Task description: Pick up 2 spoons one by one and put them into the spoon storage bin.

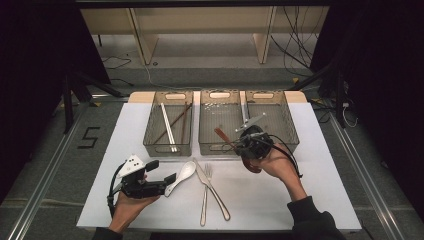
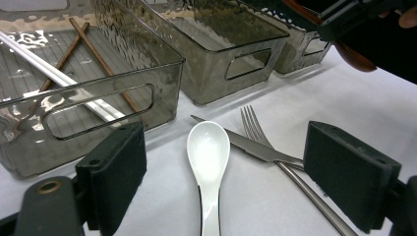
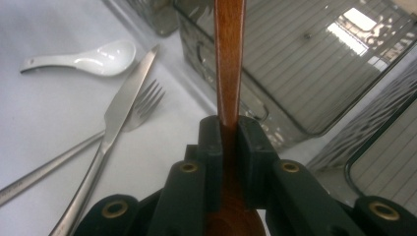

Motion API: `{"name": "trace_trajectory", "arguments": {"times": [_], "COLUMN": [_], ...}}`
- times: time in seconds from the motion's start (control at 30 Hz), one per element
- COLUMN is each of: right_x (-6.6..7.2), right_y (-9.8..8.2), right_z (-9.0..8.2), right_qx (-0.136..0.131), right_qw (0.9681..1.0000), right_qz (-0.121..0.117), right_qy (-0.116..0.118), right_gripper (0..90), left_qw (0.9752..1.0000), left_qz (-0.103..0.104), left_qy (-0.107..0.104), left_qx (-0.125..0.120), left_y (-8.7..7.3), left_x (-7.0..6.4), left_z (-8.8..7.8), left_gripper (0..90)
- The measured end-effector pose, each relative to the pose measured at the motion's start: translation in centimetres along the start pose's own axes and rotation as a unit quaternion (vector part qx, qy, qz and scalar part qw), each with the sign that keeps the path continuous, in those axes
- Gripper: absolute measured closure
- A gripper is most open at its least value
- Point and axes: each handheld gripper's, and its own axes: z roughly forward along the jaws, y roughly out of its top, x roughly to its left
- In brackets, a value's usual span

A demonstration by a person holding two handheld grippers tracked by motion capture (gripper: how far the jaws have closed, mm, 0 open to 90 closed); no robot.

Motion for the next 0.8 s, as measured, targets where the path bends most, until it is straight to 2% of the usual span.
{"name": "trace_trajectory", "arguments": {"times": [0.27, 0.57, 0.8], "right_x": [-0.7, -1.7, -2.2], "right_y": [1.2, 3.1, 4.8], "right_z": [0.0, 0.4, 0.4], "right_qx": [-0.016, -0.036, -0.051], "right_qw": [0.9998, 0.9988, 0.9977], "right_qz": [0.004, 0.031, 0.039], "right_qy": [-0.008, -0.015, -0.023], "right_gripper": [82.2, 82.1, 82.1], "left_qw": [1.0, 1.0, 1.0], "left_qz": [0.0, 0.002, 0.002], "left_qy": [0.0, 0.0, 0.0], "left_qx": [0.0, 0.001, 0.001], "left_y": [0.0, 0.0, 0.0], "left_x": [0.0, 0.0, 0.0], "left_z": [0.0, 0.0, -0.1], "left_gripper": [16.2, 16.2, 16.2]}}
